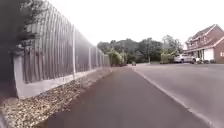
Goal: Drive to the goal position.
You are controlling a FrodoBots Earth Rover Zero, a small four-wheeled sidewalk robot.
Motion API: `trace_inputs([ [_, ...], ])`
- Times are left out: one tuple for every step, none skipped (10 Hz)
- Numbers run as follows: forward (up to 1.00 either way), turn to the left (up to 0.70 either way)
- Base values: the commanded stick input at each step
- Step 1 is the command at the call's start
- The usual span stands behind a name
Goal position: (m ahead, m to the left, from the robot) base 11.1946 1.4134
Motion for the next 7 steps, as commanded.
trace_inputs([
  [1.0, 0.0],
  [1.0, 0.0],
  [1.0, -0.03],
  [1.0, -0.21],
  [1.0, -0.4],
  [1.0, -0.4],
  [1.0, -0.29],
])
